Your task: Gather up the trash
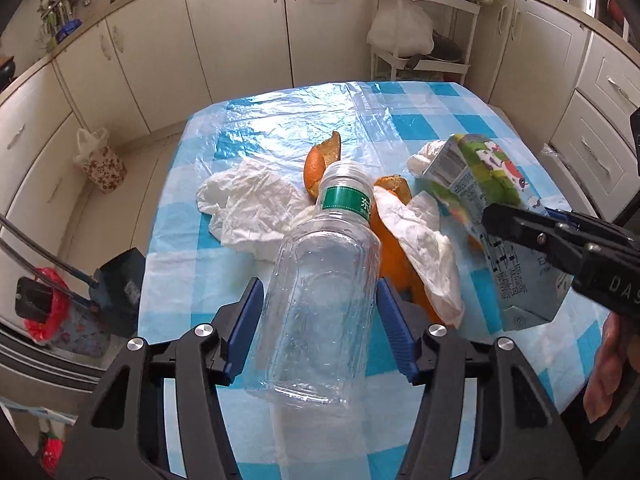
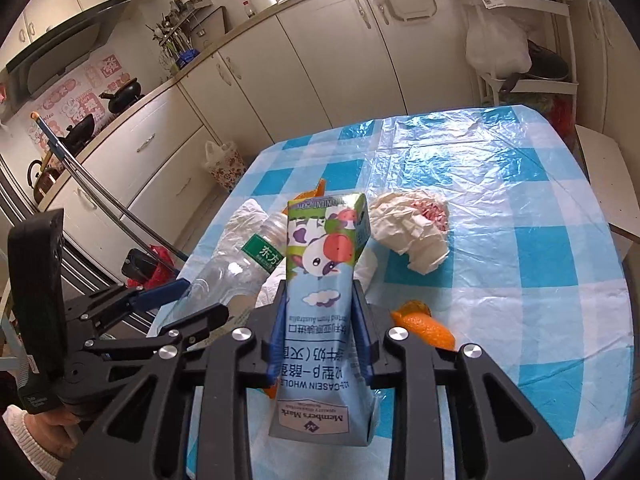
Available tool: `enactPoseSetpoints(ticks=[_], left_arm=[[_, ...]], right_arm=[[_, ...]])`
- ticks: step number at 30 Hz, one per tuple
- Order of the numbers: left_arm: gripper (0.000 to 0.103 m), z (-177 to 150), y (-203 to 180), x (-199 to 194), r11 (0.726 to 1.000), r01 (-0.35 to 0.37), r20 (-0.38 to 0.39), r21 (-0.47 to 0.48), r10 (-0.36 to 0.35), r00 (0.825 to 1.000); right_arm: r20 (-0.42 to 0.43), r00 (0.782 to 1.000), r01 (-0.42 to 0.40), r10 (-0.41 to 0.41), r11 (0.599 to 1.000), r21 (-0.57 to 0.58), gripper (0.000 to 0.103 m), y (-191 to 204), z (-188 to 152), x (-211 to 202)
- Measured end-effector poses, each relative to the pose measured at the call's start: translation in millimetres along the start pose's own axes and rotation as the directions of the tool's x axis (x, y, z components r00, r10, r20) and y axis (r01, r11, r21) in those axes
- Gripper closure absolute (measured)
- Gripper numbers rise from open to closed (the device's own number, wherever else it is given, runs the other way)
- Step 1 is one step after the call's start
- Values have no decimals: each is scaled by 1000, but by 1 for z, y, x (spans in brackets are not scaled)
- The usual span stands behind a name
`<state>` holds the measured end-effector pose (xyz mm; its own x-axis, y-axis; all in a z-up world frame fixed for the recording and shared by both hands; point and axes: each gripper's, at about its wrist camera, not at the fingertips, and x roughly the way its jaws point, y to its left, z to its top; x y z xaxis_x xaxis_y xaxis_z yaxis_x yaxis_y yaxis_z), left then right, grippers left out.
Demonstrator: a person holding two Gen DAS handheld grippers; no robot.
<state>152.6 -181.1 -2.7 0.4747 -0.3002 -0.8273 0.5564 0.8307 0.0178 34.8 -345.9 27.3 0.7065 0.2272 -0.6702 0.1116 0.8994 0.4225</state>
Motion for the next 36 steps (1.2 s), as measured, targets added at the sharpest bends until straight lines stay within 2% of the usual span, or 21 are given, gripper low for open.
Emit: enactPoseSetpoints(ticks=[5,8,15,19,21,23,25,26,29,32,33,36], left_arm=[[48,-27,8,-21,998,31,-17,-50,-32,999],[47,-40,9,-30,999,29,-26,-40,-30,999],[39,-38,2,-25,1000,-26,-43,-13,25,999],[39,-33,-4,-14,999,-45,-48,0,45,998],[39,-31,-4,-12,999,-43,-45,-5,43,998],[41,-30,-2,-9,999,-27,-45,-20,26,999],[45,-30,0,-8,999,-26,-36,-29,25,999],[47,-30,2,-9,999,-23,-33,-34,22,999],[49,-31,9,-10,998,-10,-24,-68,8,1000],[49,-36,17,-13,996,2,-14,-92,-4,1000],[49,-38,19,-14,995,7,-13,-100,-8,1000],[50,-43,24,-19,992,21,-9,-121,-22,1000]], right_arm=[[5,1000,26,-26,998,49,73,-21,-9,-24],[-13,998,59,-59,996,69,73,-34,-14,-29],[-71,988,140,-135,987,74,73,-47,-23,-23],[-87,984,164,-158,984,66,73,-50,-24,-19],[-97,983,165,-159,984,66,64,-51,-25,-15],[-99,982,168,-162,984,61,60,-51,-25,-13],[-91,980,180,-174,982,53,52,-52,-24,-14],[-70,979,193,-189,980,53,47,-52,-23,-17],[51,968,247,-247,969,8,46,-41,-18,-35],[155,968,213,-197,973,-93,42,-14,-13,-48],[159,973,188,-166,973,-135,40,-3,-13,-46],[80,993,98,-82,970,-224,40,24,-18,-24]])
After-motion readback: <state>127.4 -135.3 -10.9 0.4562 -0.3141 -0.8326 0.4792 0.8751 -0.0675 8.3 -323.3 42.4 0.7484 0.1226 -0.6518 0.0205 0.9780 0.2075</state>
